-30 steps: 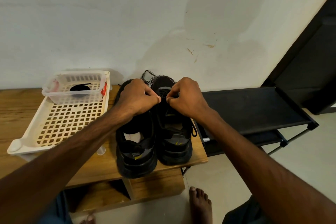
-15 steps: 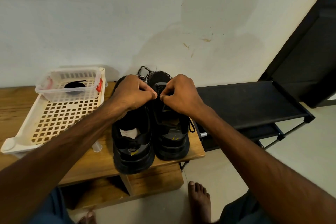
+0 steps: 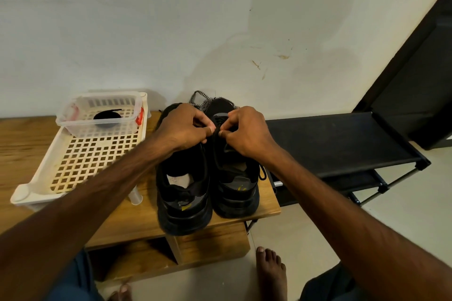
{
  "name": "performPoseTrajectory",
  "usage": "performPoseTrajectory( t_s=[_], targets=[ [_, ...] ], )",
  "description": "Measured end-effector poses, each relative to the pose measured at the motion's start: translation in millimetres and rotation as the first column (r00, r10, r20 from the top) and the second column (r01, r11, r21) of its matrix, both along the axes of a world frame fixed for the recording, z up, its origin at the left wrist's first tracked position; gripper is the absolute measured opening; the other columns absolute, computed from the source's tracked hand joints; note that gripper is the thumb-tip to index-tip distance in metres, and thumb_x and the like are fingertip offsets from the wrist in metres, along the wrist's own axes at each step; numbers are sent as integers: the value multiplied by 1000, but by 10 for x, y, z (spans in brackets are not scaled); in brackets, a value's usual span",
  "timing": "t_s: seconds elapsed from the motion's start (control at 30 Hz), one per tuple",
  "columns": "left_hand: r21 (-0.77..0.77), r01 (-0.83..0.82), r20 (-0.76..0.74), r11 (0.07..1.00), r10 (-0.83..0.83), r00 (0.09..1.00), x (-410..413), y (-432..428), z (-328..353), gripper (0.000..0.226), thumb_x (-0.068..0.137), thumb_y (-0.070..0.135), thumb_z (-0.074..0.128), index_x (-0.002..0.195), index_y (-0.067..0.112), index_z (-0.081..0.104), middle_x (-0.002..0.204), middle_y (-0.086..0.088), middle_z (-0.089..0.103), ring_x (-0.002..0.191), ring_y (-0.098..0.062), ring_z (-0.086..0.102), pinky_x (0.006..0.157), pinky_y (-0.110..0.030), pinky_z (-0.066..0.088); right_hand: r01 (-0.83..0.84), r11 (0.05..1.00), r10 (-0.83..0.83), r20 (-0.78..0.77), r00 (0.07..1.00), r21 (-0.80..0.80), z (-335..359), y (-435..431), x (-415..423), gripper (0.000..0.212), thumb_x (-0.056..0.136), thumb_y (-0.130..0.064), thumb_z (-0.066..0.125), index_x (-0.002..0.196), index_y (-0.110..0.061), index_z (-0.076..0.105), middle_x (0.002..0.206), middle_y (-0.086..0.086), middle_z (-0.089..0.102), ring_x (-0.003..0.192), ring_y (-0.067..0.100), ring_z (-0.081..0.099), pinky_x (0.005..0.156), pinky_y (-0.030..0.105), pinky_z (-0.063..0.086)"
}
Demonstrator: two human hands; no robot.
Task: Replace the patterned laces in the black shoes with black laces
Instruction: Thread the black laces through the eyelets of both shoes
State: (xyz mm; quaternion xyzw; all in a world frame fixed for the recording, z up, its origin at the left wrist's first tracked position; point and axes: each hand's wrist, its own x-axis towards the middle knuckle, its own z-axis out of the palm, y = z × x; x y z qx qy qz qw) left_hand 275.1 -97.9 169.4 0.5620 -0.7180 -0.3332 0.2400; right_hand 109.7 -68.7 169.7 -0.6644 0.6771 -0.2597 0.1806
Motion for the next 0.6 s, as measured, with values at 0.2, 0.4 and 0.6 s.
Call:
performPoseTrajectory(
  t_s=[0.2, 0.4, 0.6],
  targets=[
    [-5, 44, 39, 999, -44, 998, -7, -5, 34, 8, 92, 25, 72, 86, 27, 77, 62, 17, 72, 68, 0, 71, 73, -19, 48, -25, 996, 17, 84, 996, 85, 59, 14, -56, 18, 84, -10, 81, 100, -17, 81, 114, 2, 74, 94, 5, 60, 57, 4, 36],
    [63, -11, 66, 998, 7, 998, -21, -73, 14, 22, 91, 22, 59, 79, 20, 77, 68, 9, 75, 78, -4, 72, 91, -32, 51, -51, 993, 53, -12, 999, 110, 89, -4, -83, 28, 83, 2, 72, 106, -11, 81, 123, 5, 71, 109, 14, 64, 78, 15, 49],
    [136, -62, -221, 989, 92, 971, 116, -151, 115, 17, 98, 8, 50, 97, 1, 66, 81, -3, 78, 76, -28, 77, 71, -25, 53, -62, 992, 60, 19, 998, 106, 59, -53, -146, 21, 84, -1, 74, 101, -10, 82, 130, 3, 68, 119, 11, 59, 91, 22, 48]
  ],
)
